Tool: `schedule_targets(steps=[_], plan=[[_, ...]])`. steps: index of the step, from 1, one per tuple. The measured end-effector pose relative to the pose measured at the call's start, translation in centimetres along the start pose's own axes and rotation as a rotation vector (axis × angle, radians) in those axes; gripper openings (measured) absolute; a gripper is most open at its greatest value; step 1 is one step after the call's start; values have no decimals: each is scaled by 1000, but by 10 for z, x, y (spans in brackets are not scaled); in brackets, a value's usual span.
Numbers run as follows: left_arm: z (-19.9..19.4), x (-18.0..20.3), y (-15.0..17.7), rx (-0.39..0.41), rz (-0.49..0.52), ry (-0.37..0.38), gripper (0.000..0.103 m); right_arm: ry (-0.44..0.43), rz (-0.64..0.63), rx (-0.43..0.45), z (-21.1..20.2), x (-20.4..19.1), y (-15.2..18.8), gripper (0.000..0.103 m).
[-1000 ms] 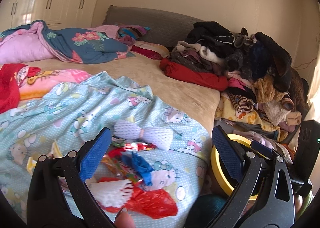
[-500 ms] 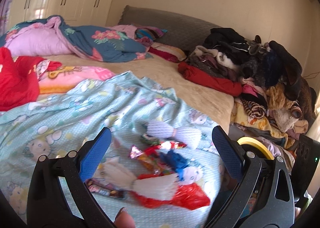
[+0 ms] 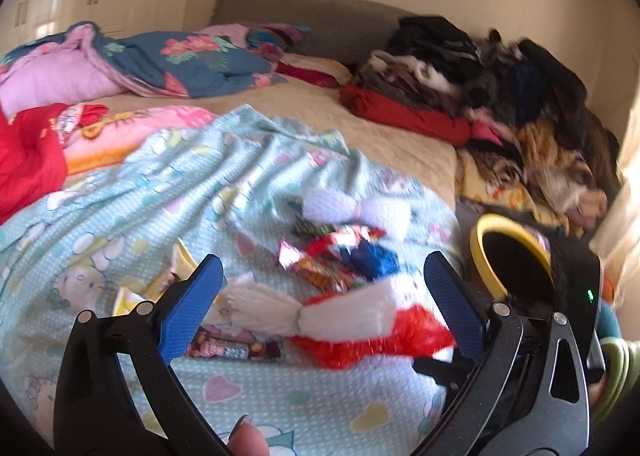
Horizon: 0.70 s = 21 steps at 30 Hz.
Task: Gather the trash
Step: 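Move both tools back over the trash on the blanket, then grasp the red plastic bag with the right tool while the left tool grasps the white plastic cup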
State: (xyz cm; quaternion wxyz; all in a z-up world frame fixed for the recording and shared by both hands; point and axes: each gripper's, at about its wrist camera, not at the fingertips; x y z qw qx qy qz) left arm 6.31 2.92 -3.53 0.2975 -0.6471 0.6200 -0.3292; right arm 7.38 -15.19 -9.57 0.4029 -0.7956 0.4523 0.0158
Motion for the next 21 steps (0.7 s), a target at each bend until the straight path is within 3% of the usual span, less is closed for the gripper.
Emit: schedule_targets(steps=[5, 7, 11, 12, 13, 16, 18, 21], plan=[[14, 8, 12, -32, 58, 43, 90, -5, 47, -49, 11, 9, 0, 90], [23, 11, 17, -48, 67, 59, 85, -21, 65, -70, 17, 13, 1, 78], [38, 16, 25, -88, 69, 64, 78, -59, 95, -75, 19, 18, 2, 65], [41, 18, 26, -92, 74, 61, 76, -78, 97, -73, 18, 18, 2, 56], [43, 19, 27, -97, 78, 57, 70, -97, 97, -75, 18, 18, 3, 46], [51, 17, 31, -127, 61, 51, 53, -125, 94, -85, 19, 17, 5, 31], [53, 14, 32, -138, 46, 53, 46, -137, 82, -86, 18, 14, 5, 25], [53, 10, 31, -142, 30, 60, 24, -135, 63, -81, 17, 10, 3, 21]])
Point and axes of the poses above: each gripper's, at about its wrist camera, not at the fingertips, and z roughly the way its jaws point, x to its right, y to its underside, and after that the axes turned 15 degrees about -y, right-handed
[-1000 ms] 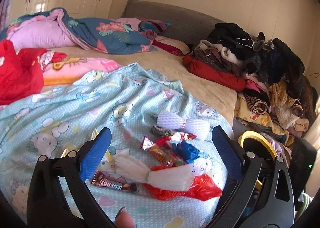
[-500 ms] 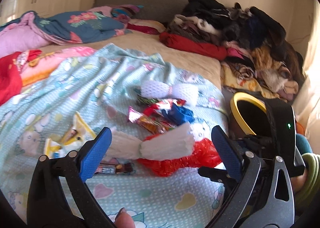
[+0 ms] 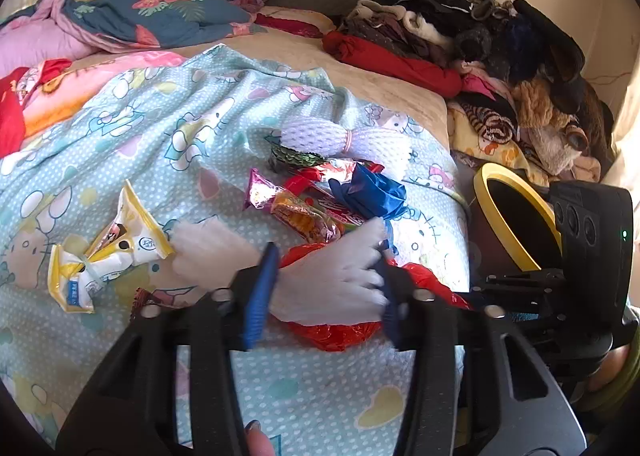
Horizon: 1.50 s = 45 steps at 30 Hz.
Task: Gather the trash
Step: 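Grasp the red plastic bag with the right tool while the left tool grasps the white plastic cup, then carry the red bag and white cup over the yellow bin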
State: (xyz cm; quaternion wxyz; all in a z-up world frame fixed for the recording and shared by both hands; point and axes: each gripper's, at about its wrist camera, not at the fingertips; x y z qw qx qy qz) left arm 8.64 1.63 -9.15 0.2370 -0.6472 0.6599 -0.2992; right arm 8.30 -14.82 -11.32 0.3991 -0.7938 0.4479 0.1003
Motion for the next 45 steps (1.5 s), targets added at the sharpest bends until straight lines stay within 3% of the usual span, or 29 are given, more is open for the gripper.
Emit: schedule_targets(steps=[1, 7, 20, 45], plan=[[0, 0, 0, -2, -6, 3, 13, 0, -7, 2, -1, -1, 0, 20], [-11, -10, -9, 20, -60, -5, 10, 7, -49, 33, -8, -10, -1, 17], [-57, -21, -45, 108, -172, 31, 10, -27, -125, 92, -27, -34, -11, 17], [-84, 30, -83, 164, -149, 47, 10, 42, -154, 235, -91, -32, -19, 17]])
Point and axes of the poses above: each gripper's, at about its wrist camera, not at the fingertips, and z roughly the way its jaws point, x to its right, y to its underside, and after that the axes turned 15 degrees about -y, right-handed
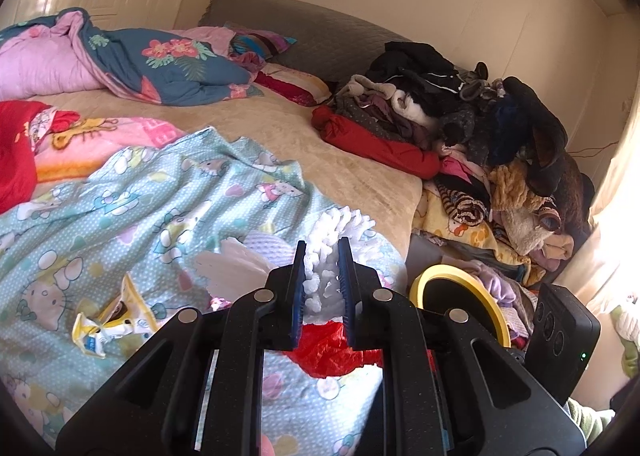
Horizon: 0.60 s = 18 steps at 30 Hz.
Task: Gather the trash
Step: 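Carry the red bag and white cup over the yellow bin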
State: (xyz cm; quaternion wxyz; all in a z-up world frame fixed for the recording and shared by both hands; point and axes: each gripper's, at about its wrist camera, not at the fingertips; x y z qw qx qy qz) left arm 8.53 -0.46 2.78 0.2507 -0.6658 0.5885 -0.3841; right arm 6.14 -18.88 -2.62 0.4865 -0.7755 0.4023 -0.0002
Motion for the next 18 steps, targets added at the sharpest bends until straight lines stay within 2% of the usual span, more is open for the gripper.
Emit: schedule_targets(steps=[18], plan=[[-5, 50, -10, 42, 52, 43, 10, 59, 59, 108, -45, 29, -7, 17]])
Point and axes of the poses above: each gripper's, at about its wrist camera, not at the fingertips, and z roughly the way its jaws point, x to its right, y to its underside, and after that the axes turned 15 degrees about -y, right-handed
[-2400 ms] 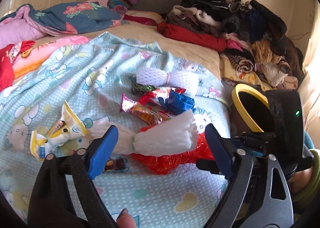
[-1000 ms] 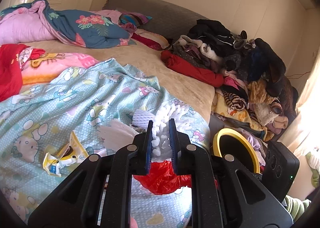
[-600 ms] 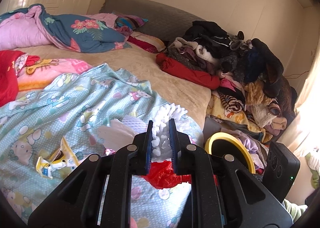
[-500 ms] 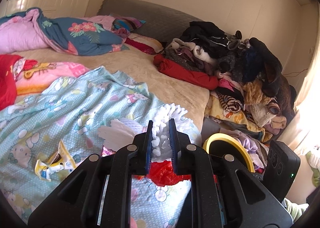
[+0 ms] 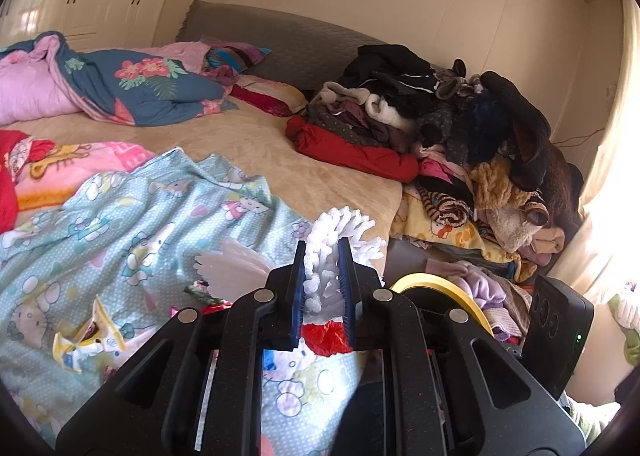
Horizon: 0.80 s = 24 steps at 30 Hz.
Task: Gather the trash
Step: 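Carry the red bag and white cup over the yellow bin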
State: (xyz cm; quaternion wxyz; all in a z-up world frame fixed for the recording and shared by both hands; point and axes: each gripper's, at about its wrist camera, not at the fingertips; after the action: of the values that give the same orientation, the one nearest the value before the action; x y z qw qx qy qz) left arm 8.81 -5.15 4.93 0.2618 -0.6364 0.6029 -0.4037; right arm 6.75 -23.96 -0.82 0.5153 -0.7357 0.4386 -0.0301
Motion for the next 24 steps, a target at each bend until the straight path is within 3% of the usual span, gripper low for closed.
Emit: schedule_targets(steps=[24], plan=[[3, 55, 7, -2, 83, 68, 10, 133, 117, 123, -63, 62, -5, 17]])
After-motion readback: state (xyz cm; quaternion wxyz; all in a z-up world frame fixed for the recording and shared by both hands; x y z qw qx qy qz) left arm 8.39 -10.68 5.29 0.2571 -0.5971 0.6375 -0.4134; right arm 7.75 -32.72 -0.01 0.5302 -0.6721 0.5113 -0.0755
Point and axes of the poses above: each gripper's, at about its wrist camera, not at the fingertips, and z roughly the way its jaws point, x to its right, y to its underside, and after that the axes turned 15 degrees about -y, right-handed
